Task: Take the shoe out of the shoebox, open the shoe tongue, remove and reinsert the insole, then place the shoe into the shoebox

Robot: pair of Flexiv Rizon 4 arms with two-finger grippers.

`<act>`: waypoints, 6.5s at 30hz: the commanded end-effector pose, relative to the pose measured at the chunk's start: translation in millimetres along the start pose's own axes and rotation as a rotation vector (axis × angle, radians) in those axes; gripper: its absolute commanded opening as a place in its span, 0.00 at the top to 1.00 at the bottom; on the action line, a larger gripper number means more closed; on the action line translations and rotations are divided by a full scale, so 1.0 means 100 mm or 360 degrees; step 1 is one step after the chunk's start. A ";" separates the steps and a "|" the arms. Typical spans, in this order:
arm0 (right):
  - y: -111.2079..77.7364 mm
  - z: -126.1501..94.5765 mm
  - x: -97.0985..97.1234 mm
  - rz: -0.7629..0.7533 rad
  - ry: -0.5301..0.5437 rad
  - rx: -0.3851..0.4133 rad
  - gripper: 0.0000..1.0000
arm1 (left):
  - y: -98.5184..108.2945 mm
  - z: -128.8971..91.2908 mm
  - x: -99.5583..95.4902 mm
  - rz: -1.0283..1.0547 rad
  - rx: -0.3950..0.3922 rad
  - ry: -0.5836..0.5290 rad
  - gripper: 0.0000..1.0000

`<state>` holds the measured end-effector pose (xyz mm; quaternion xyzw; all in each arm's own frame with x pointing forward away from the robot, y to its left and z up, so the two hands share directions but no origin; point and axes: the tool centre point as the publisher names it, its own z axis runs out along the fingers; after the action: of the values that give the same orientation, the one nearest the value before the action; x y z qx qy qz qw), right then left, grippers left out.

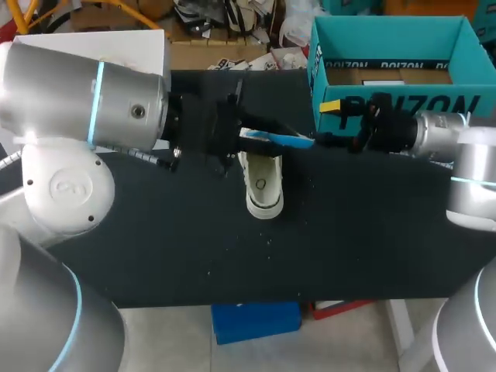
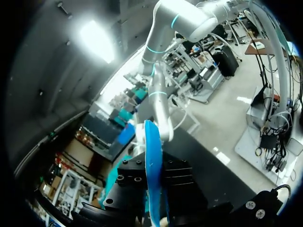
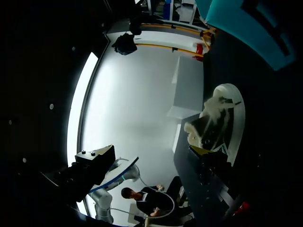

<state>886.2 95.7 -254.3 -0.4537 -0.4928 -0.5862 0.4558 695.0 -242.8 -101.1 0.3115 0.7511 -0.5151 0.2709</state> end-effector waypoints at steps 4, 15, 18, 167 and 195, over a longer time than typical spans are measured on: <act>0.00 0.01 -0.01 0.0001 -0.0001 -0.0001 0.00 | 0.00 -0.08 0.18 0.0009 0.0027 -0.0099 1.00; 0.00 0.01 -0.01 0.0001 -0.0001 -0.0001 0.00 | -0.01 -0.01 0.44 0.0242 0.0103 -0.0178 1.00; 0.00 0.01 -0.01 0.0001 -0.0001 -0.0001 0.00 | 0.04 0.00 0.56 0.0293 0.0120 -0.0221 1.00; -0.30 0.61 -0.27 -0.0003 -0.0308 0.0255 0.47 | 1.82 0.76 0.69 0.1384 0.0020 -0.0456 1.00; -0.33 0.65 -0.31 0.0017 -0.0341 0.0287 1.00 | 1.63 0.57 0.59 0.1457 -0.0080 -0.0186 0.00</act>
<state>863.9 166.0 -283.8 -0.4732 -0.5864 -0.4864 0.4424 790.9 -250.4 -279.8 0.5515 0.5034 -0.3674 0.5545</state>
